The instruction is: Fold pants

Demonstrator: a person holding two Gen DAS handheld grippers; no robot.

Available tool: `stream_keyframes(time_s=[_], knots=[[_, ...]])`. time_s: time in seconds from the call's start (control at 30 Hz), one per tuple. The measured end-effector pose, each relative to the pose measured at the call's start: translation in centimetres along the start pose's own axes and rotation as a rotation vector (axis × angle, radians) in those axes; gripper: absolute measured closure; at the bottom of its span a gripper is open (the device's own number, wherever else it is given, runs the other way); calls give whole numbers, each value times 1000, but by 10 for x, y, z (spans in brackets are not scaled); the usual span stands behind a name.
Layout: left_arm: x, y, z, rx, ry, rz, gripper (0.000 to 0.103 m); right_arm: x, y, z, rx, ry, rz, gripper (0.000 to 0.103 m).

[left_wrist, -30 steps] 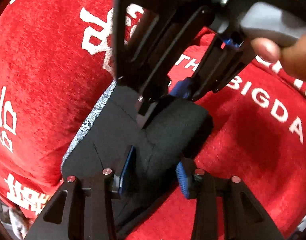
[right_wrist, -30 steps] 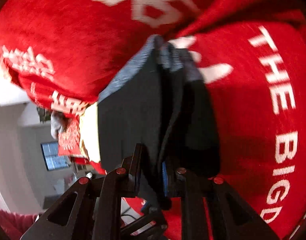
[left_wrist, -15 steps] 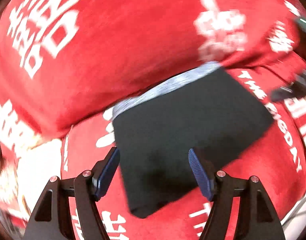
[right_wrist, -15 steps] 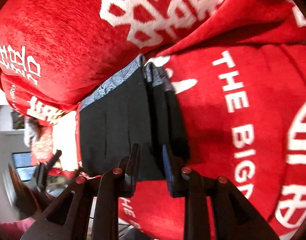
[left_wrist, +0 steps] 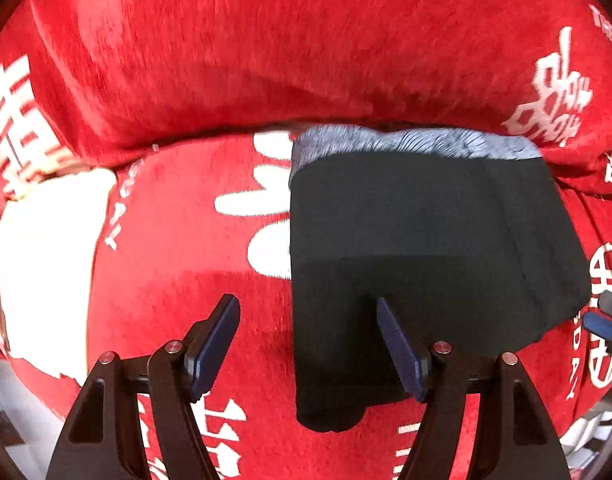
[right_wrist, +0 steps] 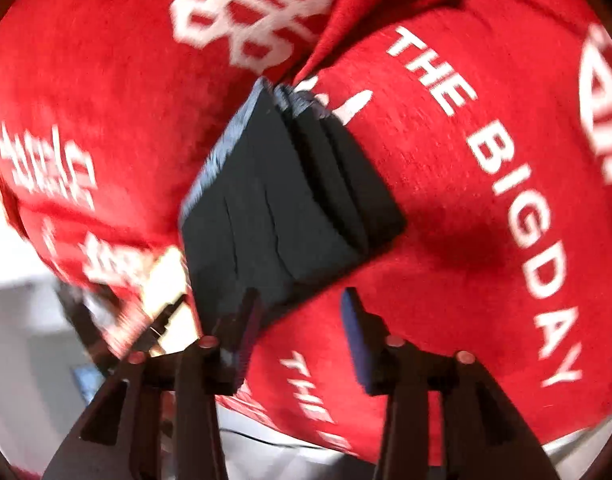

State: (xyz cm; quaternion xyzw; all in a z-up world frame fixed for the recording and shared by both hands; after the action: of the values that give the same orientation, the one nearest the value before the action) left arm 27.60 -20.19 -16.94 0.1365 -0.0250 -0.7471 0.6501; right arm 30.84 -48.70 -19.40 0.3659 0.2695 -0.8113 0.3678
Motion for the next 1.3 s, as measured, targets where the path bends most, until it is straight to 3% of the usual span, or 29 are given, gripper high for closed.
stream_keyframes(time_s=[0.07,0.1,0.2,0.3,0.43,0.5,0.6,0.7,0.8,0.9,0.93,1.0,1.07,1.3], knots=[[-2,-1,-8,-34,-14,24,31,8,7,-9,24,10,-66,58],[-2,-1,-8,-39,-18,35,31,8,9,-11,40,4,-77,77],[0,-2,-4,-32,-41,38,31,-10,16,-7,60,13,-16,85],[8,-7,-11,-46,-36,11,31,-31,21,-7,49,-19,83,85],[10,-8,-22,-73,-46,31,29,-16,28,-24,-3,-134,112,85],[6,-8,-26,-95,-49,56,19,1,26,-30,-18,-148,73,85],[1,-9,-29,-110,-76,68,18,8,22,-26,-9,-132,38,78],[3,-8,-27,-102,-63,40,18,1,19,-25,-37,-199,79,77],[6,-6,-25,-103,-44,22,18,-12,16,-21,-70,-321,181,77],[7,-5,-24,-114,-34,17,18,-19,14,-18,-82,-370,236,76],[7,-5,-24,-114,-28,10,18,-20,14,-16,-82,-381,242,73],[9,-5,-22,-107,-15,-8,18,-23,14,-15,-72,-404,256,56],[9,-5,-22,-104,-8,-22,18,-26,15,-12,-62,-409,266,48],[8,-6,-24,-115,-22,-29,18,-35,23,-13,-69,-402,282,36]])
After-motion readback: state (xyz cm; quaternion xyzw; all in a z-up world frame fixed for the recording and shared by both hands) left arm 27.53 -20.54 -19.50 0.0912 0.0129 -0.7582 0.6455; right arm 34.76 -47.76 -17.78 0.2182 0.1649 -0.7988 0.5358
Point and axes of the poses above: each gripper's, at about its wrist camera, not at the fingertips, and z roughly against the way its jaws point, x to its right, y to its top, the point moved 3 cm from there along -z, roughly the way its jaws point, and after that the axes turned 8 degrees about y, right-handed, at the moved point
